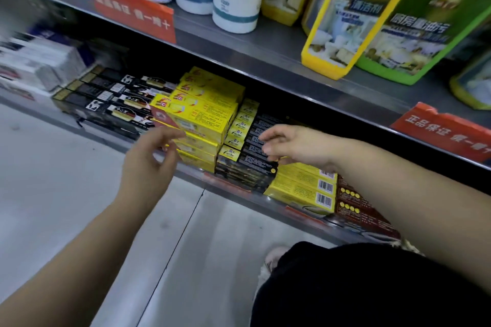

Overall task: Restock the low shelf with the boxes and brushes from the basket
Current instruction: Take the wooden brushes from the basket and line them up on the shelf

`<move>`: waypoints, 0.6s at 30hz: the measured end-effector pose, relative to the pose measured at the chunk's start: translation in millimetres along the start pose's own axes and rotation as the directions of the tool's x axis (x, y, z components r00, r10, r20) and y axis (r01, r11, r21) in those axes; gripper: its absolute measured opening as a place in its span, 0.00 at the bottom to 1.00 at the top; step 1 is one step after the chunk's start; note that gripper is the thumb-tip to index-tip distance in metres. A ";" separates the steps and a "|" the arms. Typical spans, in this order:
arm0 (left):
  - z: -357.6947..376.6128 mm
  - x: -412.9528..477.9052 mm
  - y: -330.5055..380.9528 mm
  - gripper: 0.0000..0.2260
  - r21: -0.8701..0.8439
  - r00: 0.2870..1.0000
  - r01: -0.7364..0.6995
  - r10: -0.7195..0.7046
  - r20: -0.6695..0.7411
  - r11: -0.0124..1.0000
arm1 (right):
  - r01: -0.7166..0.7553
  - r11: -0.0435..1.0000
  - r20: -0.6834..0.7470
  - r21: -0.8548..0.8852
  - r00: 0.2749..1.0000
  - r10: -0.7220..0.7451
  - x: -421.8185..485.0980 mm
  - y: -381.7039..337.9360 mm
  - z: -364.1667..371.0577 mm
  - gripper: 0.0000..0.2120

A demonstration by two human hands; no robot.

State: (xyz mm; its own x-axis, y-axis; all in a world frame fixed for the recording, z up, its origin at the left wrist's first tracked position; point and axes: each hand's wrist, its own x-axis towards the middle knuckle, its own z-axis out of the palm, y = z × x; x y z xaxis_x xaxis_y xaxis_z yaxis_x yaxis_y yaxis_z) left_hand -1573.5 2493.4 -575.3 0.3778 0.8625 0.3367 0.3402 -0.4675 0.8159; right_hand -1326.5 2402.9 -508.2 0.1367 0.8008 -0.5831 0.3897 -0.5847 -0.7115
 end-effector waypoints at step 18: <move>-4.2 71.2 -55.3 0.26 0.168 0.896 0.342 -0.375 0.239 0.925 | 0.077 0.804 -0.139 -0.589 0.971 -0.195 54.4 -52.3 58.1 0.27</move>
State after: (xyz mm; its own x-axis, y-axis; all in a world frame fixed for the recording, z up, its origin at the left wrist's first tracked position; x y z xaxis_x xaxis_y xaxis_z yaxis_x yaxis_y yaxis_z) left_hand -1568.9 2581.5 -594.4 0.4167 0.9016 -0.1164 0.5884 -0.1699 0.7905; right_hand -1392.3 2469.5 -525.5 0.1840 0.9094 -0.3731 0.8605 -0.3324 -0.3859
